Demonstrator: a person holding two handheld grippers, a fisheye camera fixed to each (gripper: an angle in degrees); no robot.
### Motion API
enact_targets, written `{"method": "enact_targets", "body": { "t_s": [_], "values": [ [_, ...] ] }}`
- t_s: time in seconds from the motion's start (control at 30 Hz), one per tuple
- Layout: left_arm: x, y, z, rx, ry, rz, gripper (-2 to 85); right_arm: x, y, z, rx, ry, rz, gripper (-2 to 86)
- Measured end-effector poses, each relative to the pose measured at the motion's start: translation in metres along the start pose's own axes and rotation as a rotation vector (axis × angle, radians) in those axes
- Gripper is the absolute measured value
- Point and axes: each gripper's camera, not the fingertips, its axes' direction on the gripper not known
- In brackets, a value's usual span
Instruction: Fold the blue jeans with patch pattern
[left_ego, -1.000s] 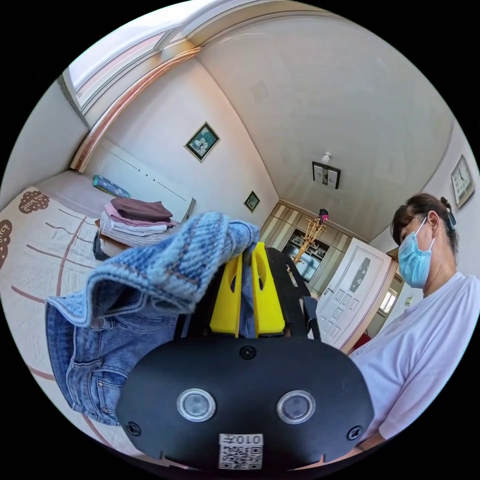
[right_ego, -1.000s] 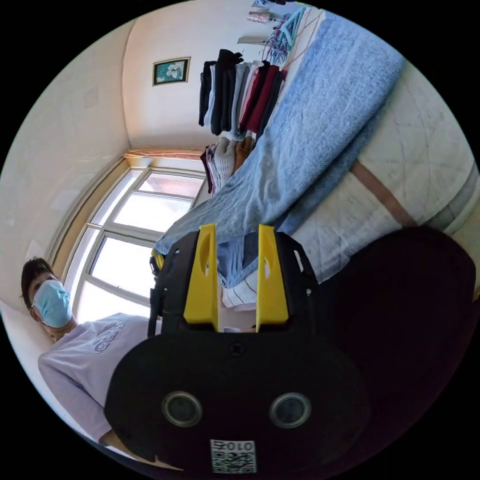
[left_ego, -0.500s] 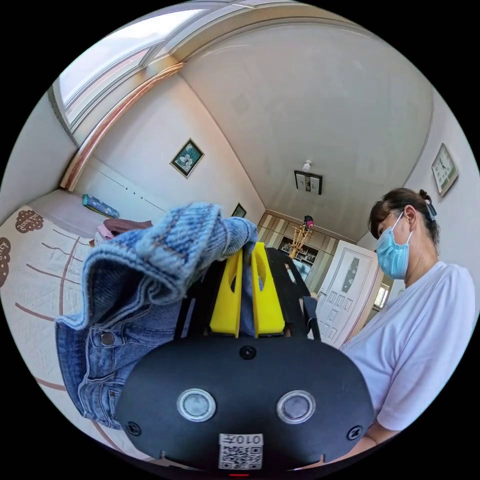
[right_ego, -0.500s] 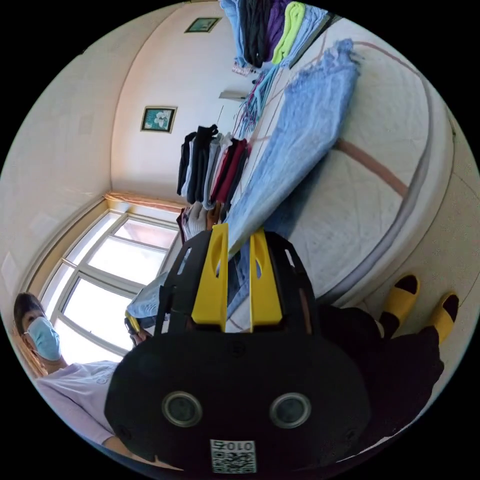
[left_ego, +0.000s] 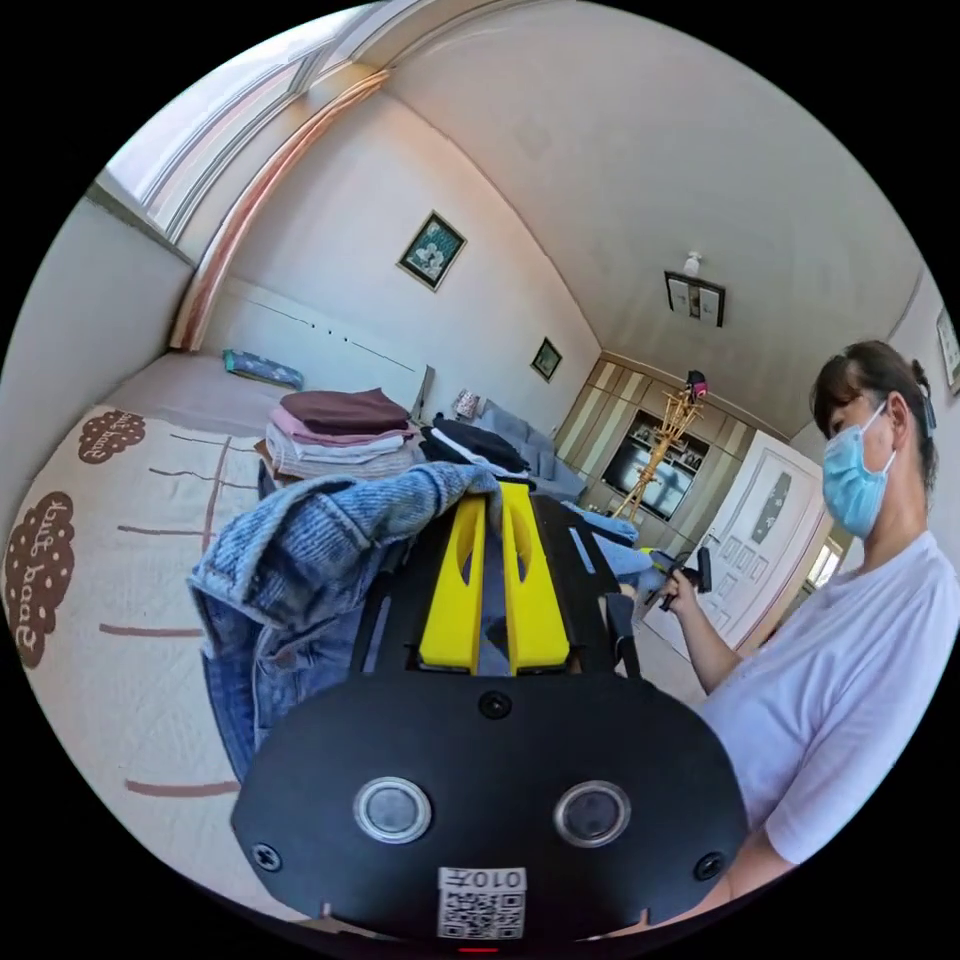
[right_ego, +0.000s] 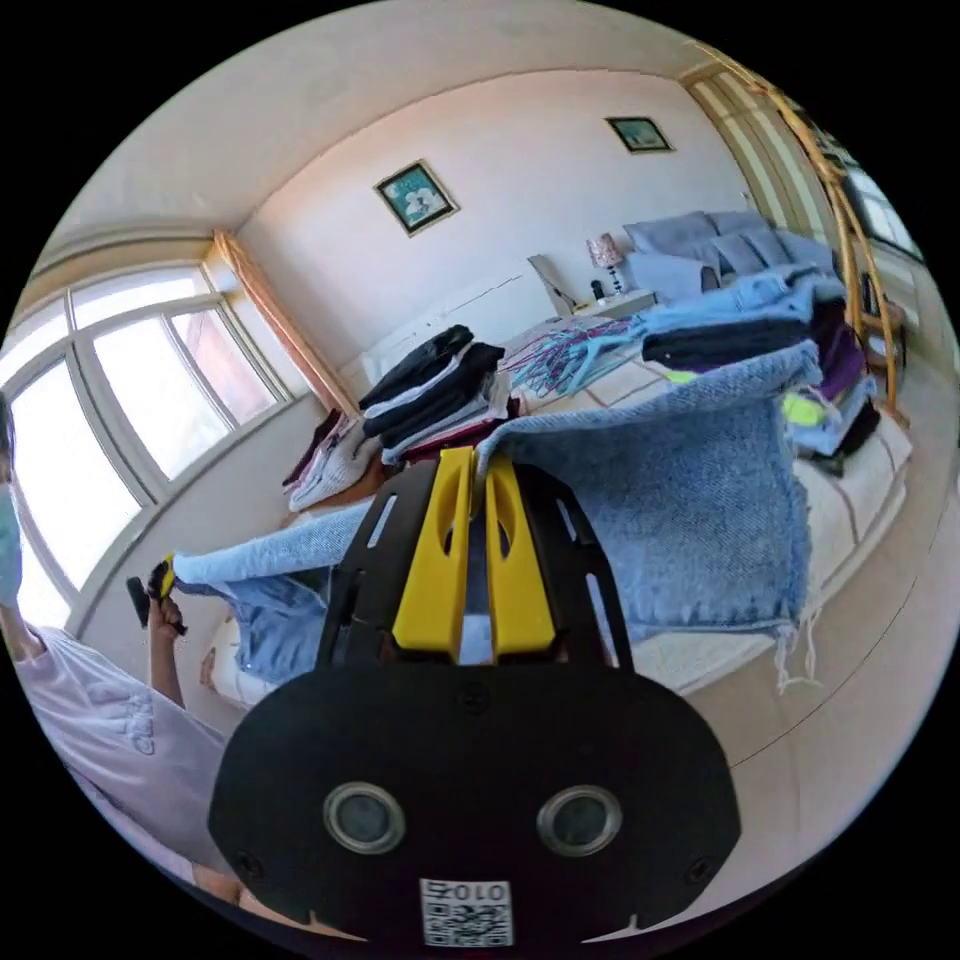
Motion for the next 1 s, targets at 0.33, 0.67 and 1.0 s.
{"method": "enact_targets", "body": {
  "t_s": [0.33, 0.67, 1.0],
  "values": [
    [-0.185, -0.046, 0.233, -0.405, -0.095, -0.31, 11.5, -0.044, -0.117, 0.193, -0.342, 0.053, -0.018, 12.2],
    [-0.13, 0.121, -0.046, -0.229, -0.599, -0.403, 13.4, 0.073, 0.038, 0.089, -0.277, 0.371, 0.292, 13.0],
    [-0.141, 0.222, -0.102, -0.074, -0.514, -0.722, 14.4, 0.115, 0.077, 0.103, -0.313, 0.35, 0.433, 13.3]
  ]
}}
